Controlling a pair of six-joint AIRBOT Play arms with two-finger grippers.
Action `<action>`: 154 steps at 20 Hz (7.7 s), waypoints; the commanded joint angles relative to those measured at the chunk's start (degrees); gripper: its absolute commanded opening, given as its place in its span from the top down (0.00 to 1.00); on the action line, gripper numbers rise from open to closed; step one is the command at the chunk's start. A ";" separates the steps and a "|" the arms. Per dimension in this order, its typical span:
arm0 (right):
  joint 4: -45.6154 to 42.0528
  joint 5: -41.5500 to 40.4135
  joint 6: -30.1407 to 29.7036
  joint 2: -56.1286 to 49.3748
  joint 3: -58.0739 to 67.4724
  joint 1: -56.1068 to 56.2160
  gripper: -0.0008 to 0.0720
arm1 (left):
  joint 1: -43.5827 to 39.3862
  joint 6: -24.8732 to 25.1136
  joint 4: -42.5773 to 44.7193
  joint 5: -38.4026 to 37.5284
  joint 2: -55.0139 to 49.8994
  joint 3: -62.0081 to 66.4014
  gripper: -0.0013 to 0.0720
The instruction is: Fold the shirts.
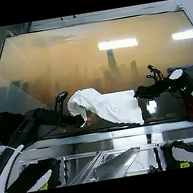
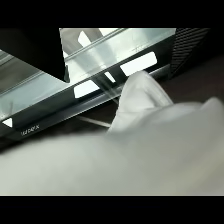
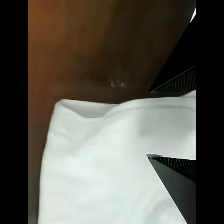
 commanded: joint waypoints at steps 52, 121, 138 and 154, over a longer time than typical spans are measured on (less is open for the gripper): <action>3.30 2.29 -12.39 -11.08 32.39 1.49 0.96 | 26.47 18.12 12.52 9.73 -33.48 54.27 0.95; 8.68 7.74 -12.81 33.70 37.59 -11.76 0.96 | 39.87 27.82 -16.52 19.78 6.38 51.69 0.95; 9.77 7.28 -16.50 22.73 34.25 -15.32 0.96 | 37.53 29.81 -13.27 15.54 -3.78 54.99 0.96; 18.49 -10.60 -18.84 -21.35 37.97 -7.91 0.96 | 27.58 22.36 -0.59 10.62 -55.71 82.88 0.96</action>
